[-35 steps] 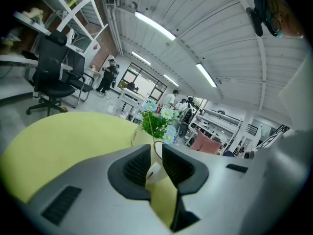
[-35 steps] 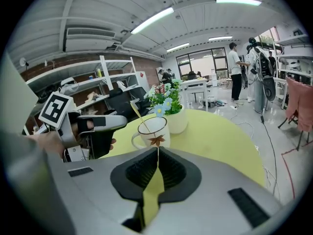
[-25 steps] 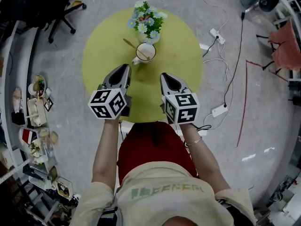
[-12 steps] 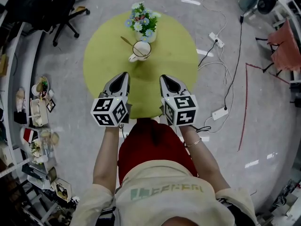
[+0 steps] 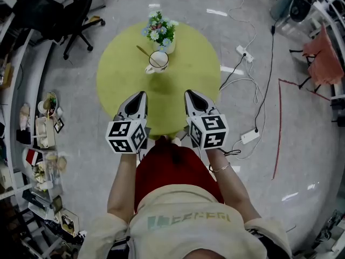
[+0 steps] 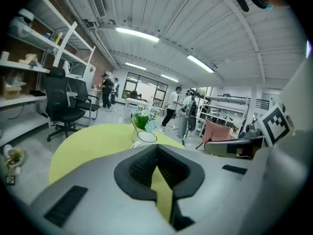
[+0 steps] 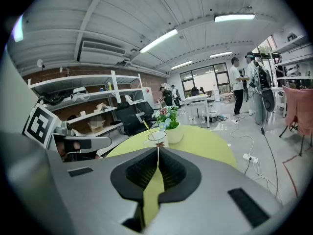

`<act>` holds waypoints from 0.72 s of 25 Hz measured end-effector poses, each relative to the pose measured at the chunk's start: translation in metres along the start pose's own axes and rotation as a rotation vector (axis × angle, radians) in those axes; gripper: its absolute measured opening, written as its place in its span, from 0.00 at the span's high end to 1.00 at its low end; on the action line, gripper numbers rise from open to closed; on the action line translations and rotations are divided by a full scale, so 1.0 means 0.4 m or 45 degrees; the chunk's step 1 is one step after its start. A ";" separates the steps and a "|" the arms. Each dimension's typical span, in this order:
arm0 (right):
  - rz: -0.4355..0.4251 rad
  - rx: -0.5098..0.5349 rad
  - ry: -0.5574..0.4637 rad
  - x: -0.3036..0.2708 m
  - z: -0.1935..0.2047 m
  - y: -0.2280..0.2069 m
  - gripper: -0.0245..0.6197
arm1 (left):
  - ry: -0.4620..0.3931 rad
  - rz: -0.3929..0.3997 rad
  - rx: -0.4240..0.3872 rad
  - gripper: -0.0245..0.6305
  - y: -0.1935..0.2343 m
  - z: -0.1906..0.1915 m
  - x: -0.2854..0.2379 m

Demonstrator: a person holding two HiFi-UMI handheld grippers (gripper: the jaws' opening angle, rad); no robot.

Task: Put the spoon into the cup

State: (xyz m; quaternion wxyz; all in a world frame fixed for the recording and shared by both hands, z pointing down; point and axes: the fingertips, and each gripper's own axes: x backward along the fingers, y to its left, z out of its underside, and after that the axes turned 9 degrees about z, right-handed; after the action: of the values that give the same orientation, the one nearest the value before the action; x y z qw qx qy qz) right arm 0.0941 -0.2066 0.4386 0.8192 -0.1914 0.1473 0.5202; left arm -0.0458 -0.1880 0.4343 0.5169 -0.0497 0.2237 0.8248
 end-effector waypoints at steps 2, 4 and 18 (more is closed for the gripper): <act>-0.004 -0.005 -0.013 0.011 0.000 -0.004 0.90 | -0.006 -0.007 -0.012 0.93 -0.008 -0.001 0.012; -0.012 0.003 -0.033 0.023 -0.004 -0.003 0.90 | -0.011 -0.013 -0.025 0.93 -0.015 -0.004 0.024; -0.063 0.104 -0.165 0.100 -0.061 0.043 0.91 | -0.071 -0.035 -0.058 0.93 -0.062 -0.028 0.100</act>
State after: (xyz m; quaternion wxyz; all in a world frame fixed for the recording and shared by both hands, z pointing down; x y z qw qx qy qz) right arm 0.0940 -0.1797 0.3966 0.8468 -0.1272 0.1102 0.5046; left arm -0.0443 -0.1504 0.4038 0.5329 -0.0414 0.1896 0.8236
